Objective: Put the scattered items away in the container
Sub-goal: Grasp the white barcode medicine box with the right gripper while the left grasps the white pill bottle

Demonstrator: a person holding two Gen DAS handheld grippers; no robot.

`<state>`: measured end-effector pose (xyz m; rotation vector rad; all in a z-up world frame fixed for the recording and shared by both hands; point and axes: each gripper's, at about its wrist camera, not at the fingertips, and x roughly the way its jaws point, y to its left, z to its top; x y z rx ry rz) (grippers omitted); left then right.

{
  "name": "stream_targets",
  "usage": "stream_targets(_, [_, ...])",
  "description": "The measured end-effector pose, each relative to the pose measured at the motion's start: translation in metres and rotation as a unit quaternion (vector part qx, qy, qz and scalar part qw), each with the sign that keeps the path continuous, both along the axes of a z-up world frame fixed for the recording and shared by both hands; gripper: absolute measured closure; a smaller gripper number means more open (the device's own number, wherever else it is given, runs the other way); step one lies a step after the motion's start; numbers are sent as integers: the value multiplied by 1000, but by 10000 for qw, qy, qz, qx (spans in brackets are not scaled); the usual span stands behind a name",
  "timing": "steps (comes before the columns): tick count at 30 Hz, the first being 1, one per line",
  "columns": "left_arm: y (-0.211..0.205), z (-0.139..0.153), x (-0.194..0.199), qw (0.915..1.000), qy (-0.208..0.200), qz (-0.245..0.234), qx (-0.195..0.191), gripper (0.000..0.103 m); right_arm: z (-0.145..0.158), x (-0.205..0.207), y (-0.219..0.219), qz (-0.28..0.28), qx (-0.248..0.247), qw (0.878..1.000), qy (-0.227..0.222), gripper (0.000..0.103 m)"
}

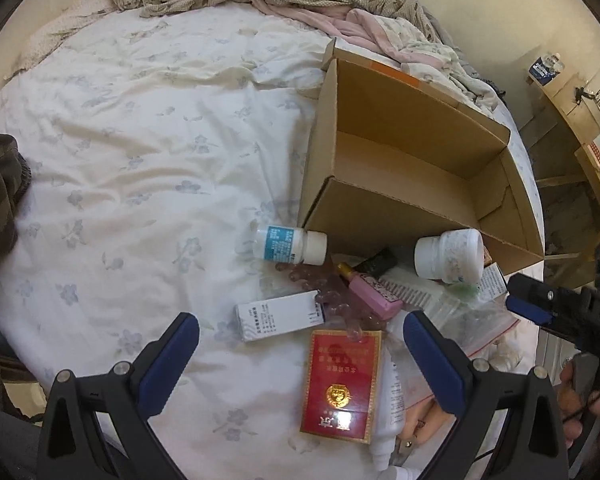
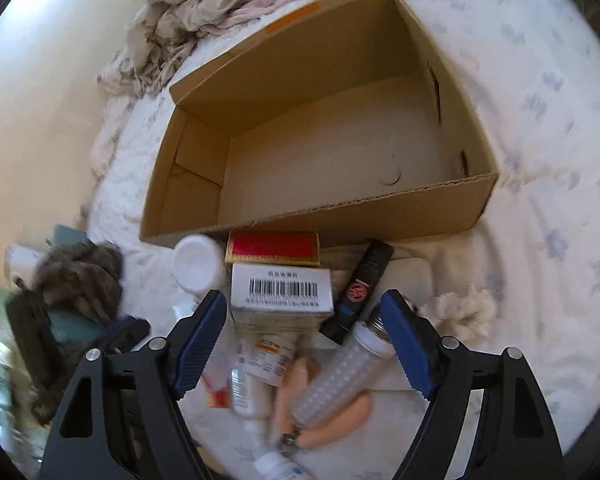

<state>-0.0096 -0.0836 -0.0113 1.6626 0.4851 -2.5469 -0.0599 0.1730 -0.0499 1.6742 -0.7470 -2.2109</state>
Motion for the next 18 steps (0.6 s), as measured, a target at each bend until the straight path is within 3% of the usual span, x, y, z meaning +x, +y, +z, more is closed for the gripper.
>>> stream_targets(5, [0,-1,-1,10000,-18,-40,74,1,-23,-10,-4,-29,-592,9975,-379,21])
stream_targets(7, [2,-1,-1,9999,-16,-80,74,1,-24,-12,-11,58,-525,9980,-337,21])
stream_targets(9, [4,-1,-1,9999,-3,-128,36,1,-21,-12,-14,84,-335,9992,-201,41])
stream_targets(18, [29,7,2,9962,304,-796,193,3,10,6,4,26,-319,9993,189,41])
